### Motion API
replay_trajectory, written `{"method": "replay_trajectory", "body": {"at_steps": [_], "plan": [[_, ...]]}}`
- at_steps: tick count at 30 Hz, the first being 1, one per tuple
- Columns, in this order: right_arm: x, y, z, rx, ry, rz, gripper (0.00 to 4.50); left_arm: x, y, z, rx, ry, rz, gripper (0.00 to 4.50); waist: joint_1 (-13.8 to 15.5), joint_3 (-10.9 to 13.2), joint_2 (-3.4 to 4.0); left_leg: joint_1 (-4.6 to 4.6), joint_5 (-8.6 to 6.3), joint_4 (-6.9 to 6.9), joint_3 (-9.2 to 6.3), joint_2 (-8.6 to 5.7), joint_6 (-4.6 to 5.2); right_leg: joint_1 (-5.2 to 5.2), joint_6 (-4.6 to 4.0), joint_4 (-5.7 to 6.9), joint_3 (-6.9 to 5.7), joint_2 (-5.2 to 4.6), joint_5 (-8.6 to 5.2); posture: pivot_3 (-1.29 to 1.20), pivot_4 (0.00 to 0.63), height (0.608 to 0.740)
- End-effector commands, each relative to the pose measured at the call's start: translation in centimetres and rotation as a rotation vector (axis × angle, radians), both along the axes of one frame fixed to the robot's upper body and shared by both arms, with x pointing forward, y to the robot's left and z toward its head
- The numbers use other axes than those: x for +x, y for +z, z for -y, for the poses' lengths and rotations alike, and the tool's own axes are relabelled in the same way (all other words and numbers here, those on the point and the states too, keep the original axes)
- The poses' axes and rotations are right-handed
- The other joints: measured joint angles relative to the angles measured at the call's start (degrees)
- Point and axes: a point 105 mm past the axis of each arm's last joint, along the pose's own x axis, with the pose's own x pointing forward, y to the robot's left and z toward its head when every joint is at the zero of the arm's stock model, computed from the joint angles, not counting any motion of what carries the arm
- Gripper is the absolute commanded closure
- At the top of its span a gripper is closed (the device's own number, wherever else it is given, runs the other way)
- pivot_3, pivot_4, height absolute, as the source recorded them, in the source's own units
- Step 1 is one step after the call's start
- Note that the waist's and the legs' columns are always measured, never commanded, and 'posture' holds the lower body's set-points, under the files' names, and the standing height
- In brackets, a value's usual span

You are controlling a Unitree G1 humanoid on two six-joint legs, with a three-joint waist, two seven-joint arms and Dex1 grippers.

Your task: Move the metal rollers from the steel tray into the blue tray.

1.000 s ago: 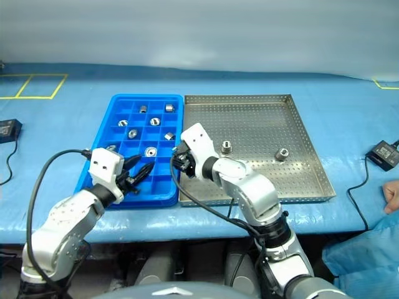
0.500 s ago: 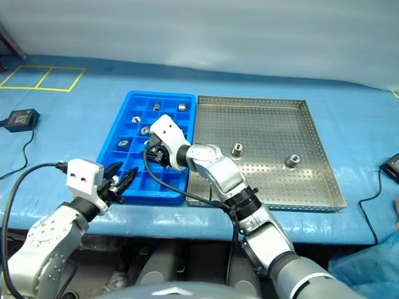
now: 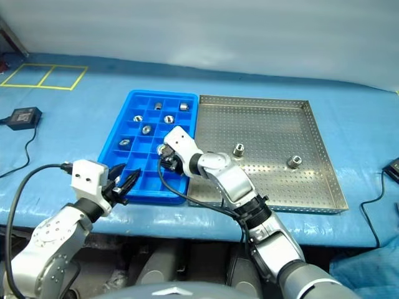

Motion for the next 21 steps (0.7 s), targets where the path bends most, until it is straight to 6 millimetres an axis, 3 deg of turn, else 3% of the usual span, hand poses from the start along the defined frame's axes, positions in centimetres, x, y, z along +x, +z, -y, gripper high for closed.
{"method": "replay_trajectory", "body": {"at_steps": [1,4,11,16,21], "plan": [[0.4,0.8,0.1,0.016,-0.021,0.039,1.61,0.3,0.5,0.2,0.012,-0.017,0.024,2.22,-0.07,0.0,0.0,0.0,0.02,0.0,0.01,0.02,0.0,-0.02,-0.04,0.0,0.01,0.05,0.01,0.25,0.15,0.74],[0.3,1.8,0.2,0.042,-0.027,0.07,0.64,0.5,0.6,0.4,0.009,-0.026,0.026,2.22,-0.06,0.0,0.0,0.0,0.05,-0.01,-0.01,0.13,-0.05,-0.03,-0.13,0.01,0.0,0.18,0.0,0.24,0.15,0.74],[0.7,6.6,3.5,0.167,-0.151,0.19,0.64,2.3,1.2,2.6,-0.035,-0.104,0.061,2.22,-0.1,-0.01,-0.02,-0.09,0.06,0.08,-0.02,0.35,-0.05,-0.03,-0.13,0.01,-0.03,0.19,0.01,0.19,0.15,0.74],[0.3,6.9,8.5,0.039,-0.296,0.278,0.64,4.4,3.0,5.3,-0.092,-0.221,0.13,2.22,-0.3,-0.01,-0.02,-0.07,0.06,0.07,0.03,0.33,-0.05,0.29,-0.15,-0.02,-0.12,0.2,-0.01,0.12,0.15,0.74],[-1.6,5.7,10.2,-0.089,-0.267,0.3,0.64,7.3,3.9,8.6,-0.105,-0.345,0.151,2.22,-1.77,0.0,0.0,-0.06,0.06,0.11,0.13,0.18,-0.04,0.32,-0.15,-0.02,-0.08,0.2,-0.01,0.04,0.15,0.74]]}}
